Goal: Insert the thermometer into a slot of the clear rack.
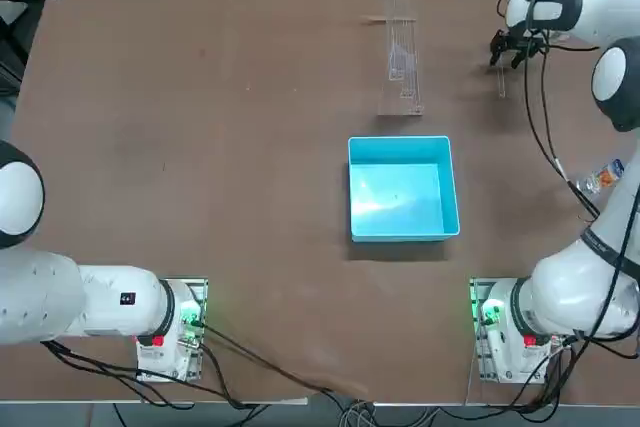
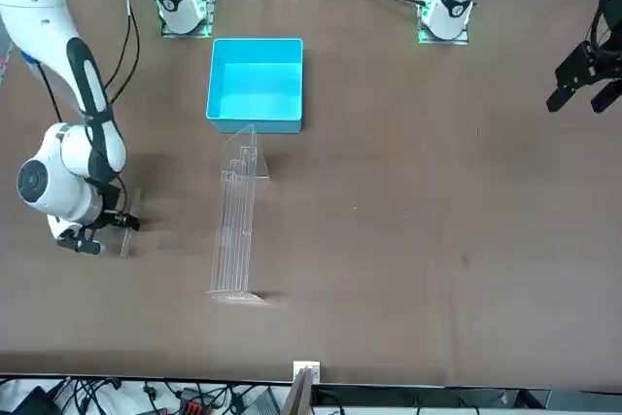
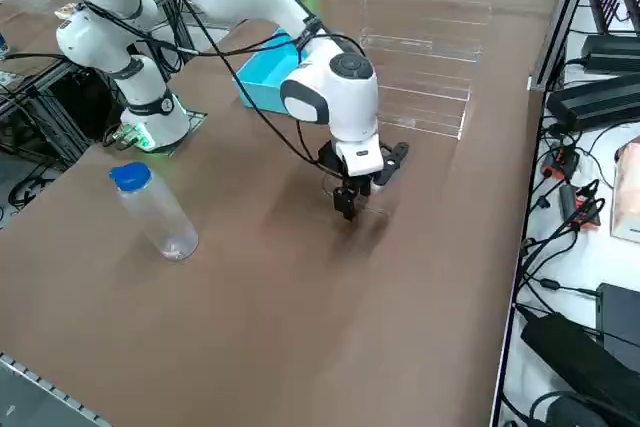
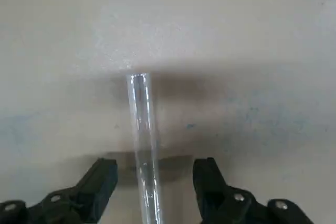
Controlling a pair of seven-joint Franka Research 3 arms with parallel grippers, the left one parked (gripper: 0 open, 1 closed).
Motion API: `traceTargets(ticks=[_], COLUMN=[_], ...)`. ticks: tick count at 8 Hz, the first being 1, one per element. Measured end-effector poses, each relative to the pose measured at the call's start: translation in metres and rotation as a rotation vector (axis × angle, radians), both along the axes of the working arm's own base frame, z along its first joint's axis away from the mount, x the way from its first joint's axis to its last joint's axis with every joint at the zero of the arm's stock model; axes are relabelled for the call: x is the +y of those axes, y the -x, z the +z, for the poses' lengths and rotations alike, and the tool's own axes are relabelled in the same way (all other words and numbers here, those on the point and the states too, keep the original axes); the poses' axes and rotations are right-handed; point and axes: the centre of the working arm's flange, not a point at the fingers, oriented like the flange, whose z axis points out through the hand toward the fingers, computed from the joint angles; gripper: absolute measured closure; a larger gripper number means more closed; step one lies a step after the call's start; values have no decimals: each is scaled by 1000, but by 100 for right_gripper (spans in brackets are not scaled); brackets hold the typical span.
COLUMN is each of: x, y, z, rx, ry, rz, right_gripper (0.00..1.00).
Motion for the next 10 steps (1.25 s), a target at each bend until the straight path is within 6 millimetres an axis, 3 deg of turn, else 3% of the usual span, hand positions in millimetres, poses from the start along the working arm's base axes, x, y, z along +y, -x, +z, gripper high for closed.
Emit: traceTargets(ticks=[10], x=[1], y=[1], z=[-7], rx=[7], ry=[-2], rz=[1], right_gripper=[31])
